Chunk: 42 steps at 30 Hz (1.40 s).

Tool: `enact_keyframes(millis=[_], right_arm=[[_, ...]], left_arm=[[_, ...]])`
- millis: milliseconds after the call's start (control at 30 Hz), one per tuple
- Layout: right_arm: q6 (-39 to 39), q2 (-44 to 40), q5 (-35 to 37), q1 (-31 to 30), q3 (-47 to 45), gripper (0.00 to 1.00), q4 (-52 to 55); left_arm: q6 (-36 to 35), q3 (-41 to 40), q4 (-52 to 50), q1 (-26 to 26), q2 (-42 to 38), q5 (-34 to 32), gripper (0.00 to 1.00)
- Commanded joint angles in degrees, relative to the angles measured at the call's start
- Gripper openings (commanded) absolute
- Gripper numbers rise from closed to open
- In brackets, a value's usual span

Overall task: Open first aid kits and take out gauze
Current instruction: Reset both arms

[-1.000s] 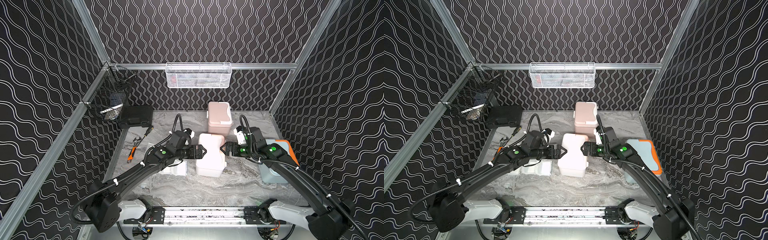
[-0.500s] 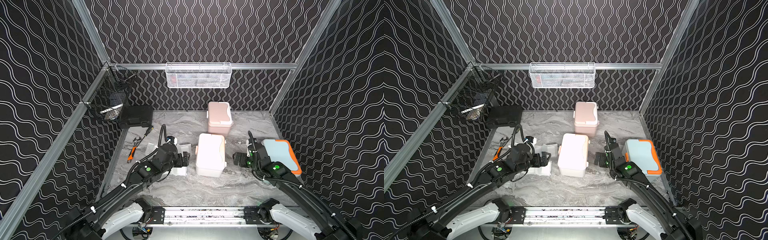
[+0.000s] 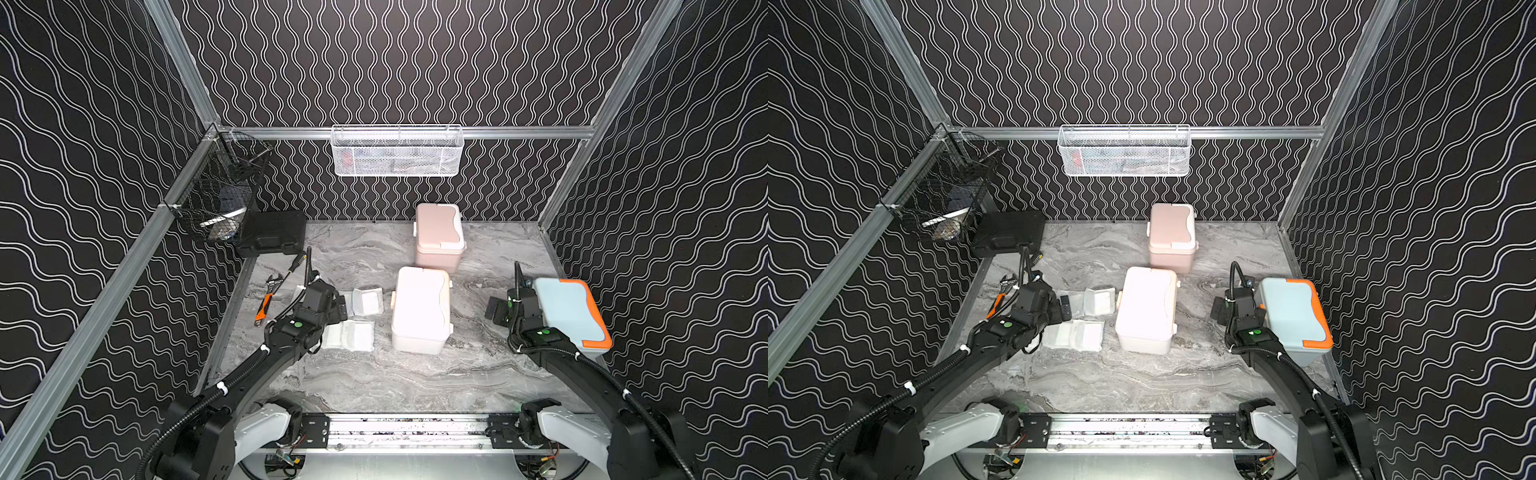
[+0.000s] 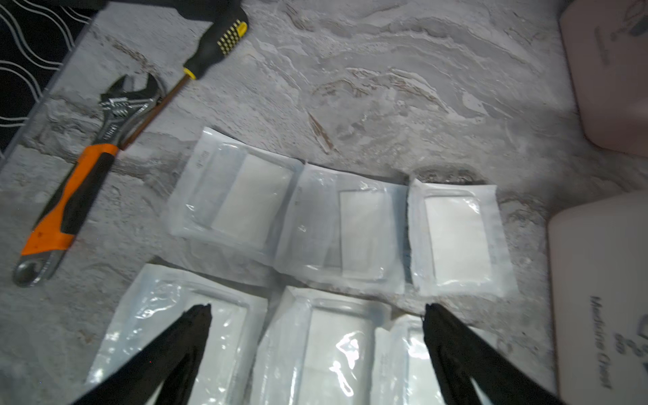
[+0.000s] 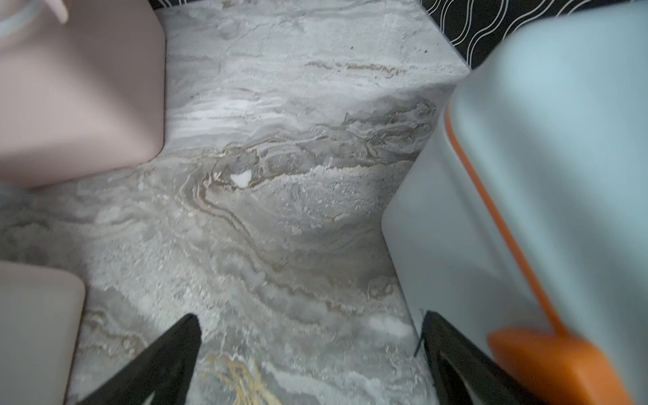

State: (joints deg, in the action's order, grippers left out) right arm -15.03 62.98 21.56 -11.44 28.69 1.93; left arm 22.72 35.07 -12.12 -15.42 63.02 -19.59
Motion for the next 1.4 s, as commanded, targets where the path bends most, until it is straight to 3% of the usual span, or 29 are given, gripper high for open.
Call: enact_keyframes(millis=[0, 67, 167, 267, 367, 533, 633, 733, 867, 1067, 1200, 1367], right_arm=[[1.89, 3.52, -0.61, 2.16, -0.64, 1.00, -10.61], [2.61, 6.80, -1.23, 3.50, -2.00, 1.00, -16.25], [3.34, 12.06, -1.94, 4.80, -4.97, 1.00, -25.98], [5.13, 15.07, -2.71, 4.85, -3.83, 1.00, -28.38], [8.26, 18.09, -1.71, 4.85, -5.07, 1.00, -38.24], [13.68, 22.76, -3.96, 4.94, -7.14, 1.00, -52.19], [12.06, 20.77, -2.51, 4.94, -8.73, 1.00, -52.12], [10.03, 19.90, -4.15, 6.37, -8.79, 1.00, -50.53], [8.19, 19.72, -4.57, 7.05, -4.55, 1.00, -39.85], [6.54, 17.73, -3.60, 8.28, -6.15, 1.00, -40.14], [6.26, 17.10, -3.98, 10.35, -8.13, 1.00, -44.41], [7.75, 22.06, -8.97, 12.76, -11.86, 1.00, -59.57]], left_arm=[[-5.16, -2.17, 7.26, 3.66, -0.49, -3.08, 0.99], [-4.79, -3.62, 10.11, 6.45, 0.24, -1.94, 0.99], [-6.88, -5.37, 16.57, 10.75, 3.24, 6.70, 0.99], [-7.62, -4.73, 20.77, 13.84, 6.69, 11.41, 0.99], [-8.31, -5.88, 27.10, 17.39, 8.62, 16.52, 0.99], [-6.11, -8.60, 40.02, 26.57, 13.04, 30.35, 0.99], [-5.84, -11.00, 46.81, 28.81, 14.29, 34.71, 0.99], [-6.79, -14.35, 53.16, 28.87, 14.39, 35.07, 0.99], [-9.56, -16.83, 60.27, 28.87, 17.46, 33.65, 0.99], [-11.23, -17.13, 67.33, 28.34, 21.84, 32.02, 0.99], [-10.66, -21.16, 81.12, 28.41, 26.55, 29.53, 0.99], [-12.21, -20.09, 77.27, 27.11, 25.29, 28.03, 0.99]])
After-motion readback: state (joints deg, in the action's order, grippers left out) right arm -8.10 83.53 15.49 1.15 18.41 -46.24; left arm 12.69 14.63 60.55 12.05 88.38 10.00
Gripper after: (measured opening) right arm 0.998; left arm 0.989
